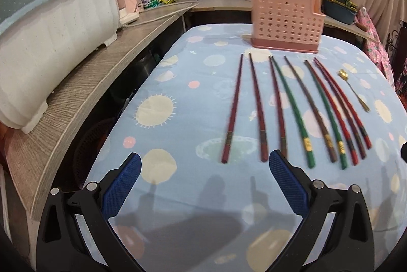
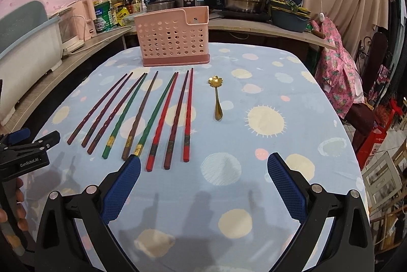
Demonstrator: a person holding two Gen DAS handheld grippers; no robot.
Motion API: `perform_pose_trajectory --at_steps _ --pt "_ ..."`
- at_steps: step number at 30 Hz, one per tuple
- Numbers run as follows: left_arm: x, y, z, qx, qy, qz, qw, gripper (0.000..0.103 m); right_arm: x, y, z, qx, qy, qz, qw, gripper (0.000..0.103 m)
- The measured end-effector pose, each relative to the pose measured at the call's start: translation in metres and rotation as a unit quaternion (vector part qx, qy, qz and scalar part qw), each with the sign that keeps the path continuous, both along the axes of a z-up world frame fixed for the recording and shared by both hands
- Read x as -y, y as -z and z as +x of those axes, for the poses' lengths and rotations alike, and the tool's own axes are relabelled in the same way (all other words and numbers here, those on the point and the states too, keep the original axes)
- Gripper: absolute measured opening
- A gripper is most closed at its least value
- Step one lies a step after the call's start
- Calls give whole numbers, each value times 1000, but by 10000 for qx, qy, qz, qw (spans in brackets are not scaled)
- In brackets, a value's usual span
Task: Organize utensils
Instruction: 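Close the left tool on a dark red chopstick while the right tool grasps the gold spoon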
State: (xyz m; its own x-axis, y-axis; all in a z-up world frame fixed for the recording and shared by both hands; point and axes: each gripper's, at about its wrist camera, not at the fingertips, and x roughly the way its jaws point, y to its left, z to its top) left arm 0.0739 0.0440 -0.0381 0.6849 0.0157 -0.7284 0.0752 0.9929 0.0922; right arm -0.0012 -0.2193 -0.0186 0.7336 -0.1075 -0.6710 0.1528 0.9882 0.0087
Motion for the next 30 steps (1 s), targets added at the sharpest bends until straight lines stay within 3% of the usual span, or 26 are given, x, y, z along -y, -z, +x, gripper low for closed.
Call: perform_pose_trajectory --at_steps 7,11,18,28,30 --pt "-5 16 29 -236 1 -92 9997 91 21 14 50 -182 54 60 9998 83" --pt "-4 21 36 -359 102 -202 9991 83 28 21 74 -290 17 220 9993 74" --pt "1 30 45 -616 243 -338 9972 60 33 28 105 -403 -19 356 9986 57" --pt "10 34 51 -750 455 -424 9952 30 43 45 124 -684 13 546 9962 22" --pt "12 34 52 -752 498 -437 9950 21 42 46 123 -665 14 536 9963 19"
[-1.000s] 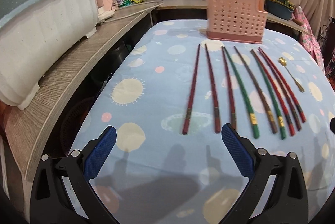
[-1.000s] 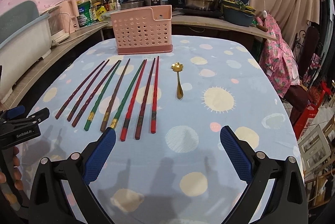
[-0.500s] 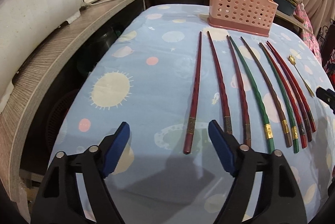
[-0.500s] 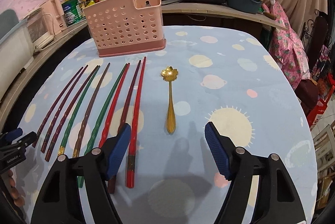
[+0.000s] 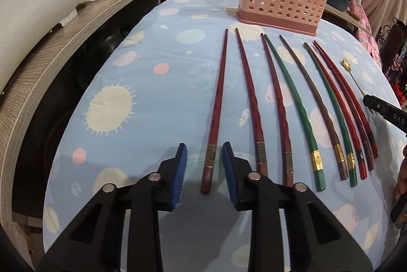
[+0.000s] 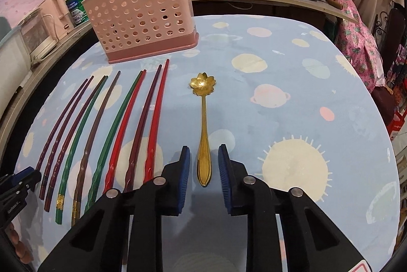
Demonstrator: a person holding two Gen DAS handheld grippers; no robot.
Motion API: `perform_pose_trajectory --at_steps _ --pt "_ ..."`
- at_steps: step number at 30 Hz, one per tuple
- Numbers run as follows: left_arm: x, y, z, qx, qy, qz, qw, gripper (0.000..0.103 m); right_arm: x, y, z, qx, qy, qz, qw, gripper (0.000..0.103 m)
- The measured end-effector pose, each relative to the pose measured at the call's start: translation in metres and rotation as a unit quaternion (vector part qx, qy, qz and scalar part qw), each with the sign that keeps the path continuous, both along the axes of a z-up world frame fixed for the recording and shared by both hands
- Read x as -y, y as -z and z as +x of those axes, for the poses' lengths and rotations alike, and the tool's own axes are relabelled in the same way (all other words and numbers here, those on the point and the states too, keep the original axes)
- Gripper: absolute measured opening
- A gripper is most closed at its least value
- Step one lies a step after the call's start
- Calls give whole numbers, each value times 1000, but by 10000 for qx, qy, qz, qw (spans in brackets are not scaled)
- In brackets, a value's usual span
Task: Organize utensils
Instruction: 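Close the left tool on a dark red chopstick while the right tool grasps the gold spoon, then lift the chopstick and spoon with both tools and lower them into the pink basket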
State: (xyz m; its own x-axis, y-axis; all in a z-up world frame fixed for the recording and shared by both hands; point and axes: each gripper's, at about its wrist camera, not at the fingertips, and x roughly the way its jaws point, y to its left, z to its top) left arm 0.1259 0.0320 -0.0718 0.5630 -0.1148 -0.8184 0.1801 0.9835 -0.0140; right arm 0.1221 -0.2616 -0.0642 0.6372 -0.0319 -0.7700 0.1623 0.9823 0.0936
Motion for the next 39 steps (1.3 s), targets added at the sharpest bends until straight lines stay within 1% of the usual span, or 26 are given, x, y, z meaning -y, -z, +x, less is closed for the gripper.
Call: perform_pose_trajectory --at_steps 1,2,3,5,9,11,14,16,21,22,28,29,30,35,39 --pt "1 0 0 -3 14 0 10000 19 0 0 0 -1 -1 0 10000 15" --pt "2 0 1 -9 34 -26 10000 14 -1 1 0 -3 -2 1 10000 11" --pt "2 -1 1 -19 51 -55 10000 11 -1 1 -1 -4 -2 7 10000 11" --pt "4 -1 1 -32 104 -82 9999 9 -1 0 -2 -8 -15 29 10000 10" --pt "6 -4 -2 -4 152 -82 9999 7 -2 -4 -9 24 -7 5 10000 10" --pt "5 -7 -4 0 152 -147 9998 7 -3 -9 -14 69 7 -43 10000 10" --pt "3 -15 -9 63 128 -191 9997 7 -5 -17 -23 108 46 -189 9998 10" --pt "1 -21 -13 121 127 -215 9996 7 -3 -18 -29 57 70 -207 9997 10" --pt "1 -26 -23 162 154 -223 9995 7 5 0 -52 -238 157 69 9996 10" --pt "1 -25 -24 152 162 -217 9995 7 5 0 -58 -179 157 61 9997 9" --pt "0 -19 -33 72 154 -249 9995 7 0 1 -72 -174 120 37 9998 8" --pt "0 -20 -34 75 150 -276 9995 7 -1 1 -75 -185 117 76 9997 6" --pt "-1 -22 -36 85 146 -311 9994 7 -2 0 -76 -184 107 103 9997 2" --pt "-4 -45 -42 313 132 -445 9984 7 -9 -19 -90 25 54 -50 10000 2" --pt "-5 -74 -45 545 164 -593 9966 7 -9 -46 -97 297 79 -118 9995 2"
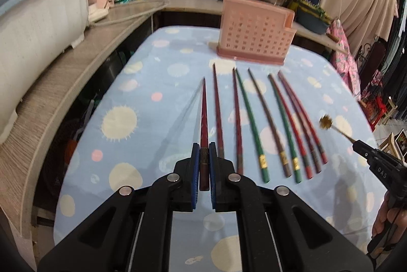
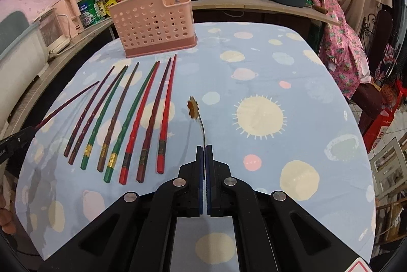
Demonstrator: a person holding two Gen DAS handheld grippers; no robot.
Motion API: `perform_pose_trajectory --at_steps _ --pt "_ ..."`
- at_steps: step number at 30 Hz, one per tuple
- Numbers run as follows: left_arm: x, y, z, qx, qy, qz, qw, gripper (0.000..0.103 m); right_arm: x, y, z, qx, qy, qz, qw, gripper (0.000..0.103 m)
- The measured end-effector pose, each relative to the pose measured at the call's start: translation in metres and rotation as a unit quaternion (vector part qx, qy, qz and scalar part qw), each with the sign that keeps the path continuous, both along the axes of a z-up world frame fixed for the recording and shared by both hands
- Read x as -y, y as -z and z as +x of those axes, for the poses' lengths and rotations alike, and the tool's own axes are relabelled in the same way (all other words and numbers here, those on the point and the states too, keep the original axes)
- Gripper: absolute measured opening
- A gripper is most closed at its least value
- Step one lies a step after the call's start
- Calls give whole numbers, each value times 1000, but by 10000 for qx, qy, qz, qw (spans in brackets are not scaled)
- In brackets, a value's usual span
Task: Organize utensils
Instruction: 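Lift the chopstick and spoon with both tools and lower them into the pink basket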
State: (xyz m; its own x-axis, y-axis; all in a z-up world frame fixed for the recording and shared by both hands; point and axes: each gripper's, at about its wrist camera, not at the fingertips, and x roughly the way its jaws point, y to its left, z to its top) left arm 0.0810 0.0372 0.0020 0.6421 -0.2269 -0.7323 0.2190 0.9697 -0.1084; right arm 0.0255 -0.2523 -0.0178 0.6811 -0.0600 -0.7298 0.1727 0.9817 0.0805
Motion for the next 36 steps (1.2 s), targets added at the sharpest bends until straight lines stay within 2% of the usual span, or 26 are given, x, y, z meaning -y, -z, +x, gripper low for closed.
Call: perform_pose_trajectory --at_steps 6,12,16,22,28,33,36 --pt "0 -54 10 613 -30 -88 9981 7 2 -47 10 483 -28 -93 9988 2" --pt "1 -106 41 1229 -168 -147 9922 7 2 -90 33 960 -110 -197 9951 2" --pt "10 -147 65 1708 -135 -227 9850 7 3 -119 57 1322 -173 -365 9904 2" --pt "31 -198 107 2319 -55 -450 9717 7 10 -152 117 1720 -138 -467 9839 2" --pt "58 -235 153 2753 17 -705 9588 7 16 -158 178 1739 -168 -400 9838 2" --pt "78 -239 194 2854 52 -737 9556 7 17 -151 219 1624 -243 -329 9859 2" --pt "87 -230 212 2765 69 -734 9582 7 15 -141 235 1523 -283 -356 9873 2"
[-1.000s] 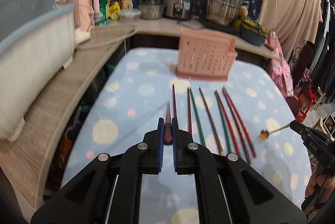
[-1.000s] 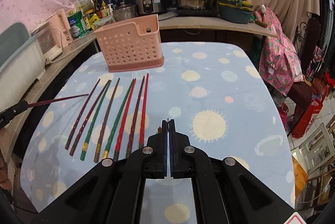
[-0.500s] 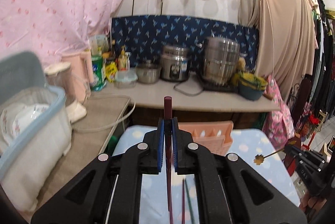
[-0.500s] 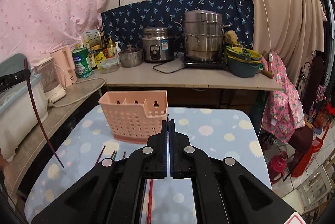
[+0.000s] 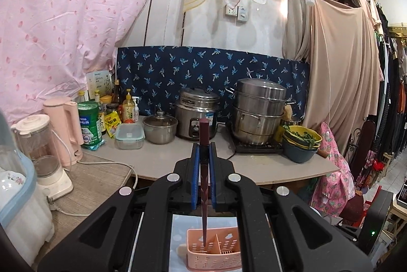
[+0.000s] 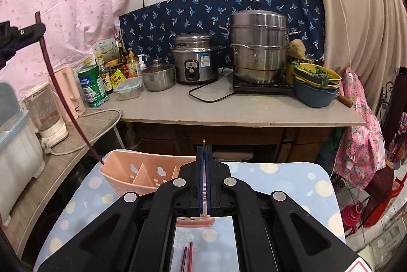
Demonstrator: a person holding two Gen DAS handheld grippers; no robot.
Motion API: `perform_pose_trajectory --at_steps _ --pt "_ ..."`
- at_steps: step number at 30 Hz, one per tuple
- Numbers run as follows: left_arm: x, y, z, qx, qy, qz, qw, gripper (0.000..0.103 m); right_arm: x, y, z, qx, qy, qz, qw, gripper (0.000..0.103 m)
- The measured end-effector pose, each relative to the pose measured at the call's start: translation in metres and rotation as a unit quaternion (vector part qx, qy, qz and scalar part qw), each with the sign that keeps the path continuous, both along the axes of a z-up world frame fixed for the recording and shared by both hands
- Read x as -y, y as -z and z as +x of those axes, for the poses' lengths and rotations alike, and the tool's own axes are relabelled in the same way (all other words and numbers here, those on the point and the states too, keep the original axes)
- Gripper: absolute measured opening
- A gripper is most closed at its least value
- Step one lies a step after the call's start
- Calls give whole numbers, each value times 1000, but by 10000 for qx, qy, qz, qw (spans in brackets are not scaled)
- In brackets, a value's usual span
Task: Organize utensils
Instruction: 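Lift the chopstick and spoon with both tools and lower them into the pink basket, then open both tools to release the utensils and pull back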
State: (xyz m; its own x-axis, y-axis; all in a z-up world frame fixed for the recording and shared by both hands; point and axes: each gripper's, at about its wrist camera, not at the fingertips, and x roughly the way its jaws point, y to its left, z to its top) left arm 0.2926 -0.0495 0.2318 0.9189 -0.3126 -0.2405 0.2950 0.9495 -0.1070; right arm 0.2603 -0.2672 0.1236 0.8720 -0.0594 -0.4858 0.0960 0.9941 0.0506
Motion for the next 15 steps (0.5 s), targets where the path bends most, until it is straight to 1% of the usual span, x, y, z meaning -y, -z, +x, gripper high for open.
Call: perform_pose_trajectory --at_steps 8,11,15 --pt "7 48 28 -451 30 166 9988 7 -6 35 27 -329 -21 -105 9994 2" --pt "8 66 40 -648 66 154 9978 7 -8 47 34 -430 -24 -169 9989 2" --pt "9 84 49 -867 88 202 9960 8 -12 57 36 -558 -53 -265 9981 2"
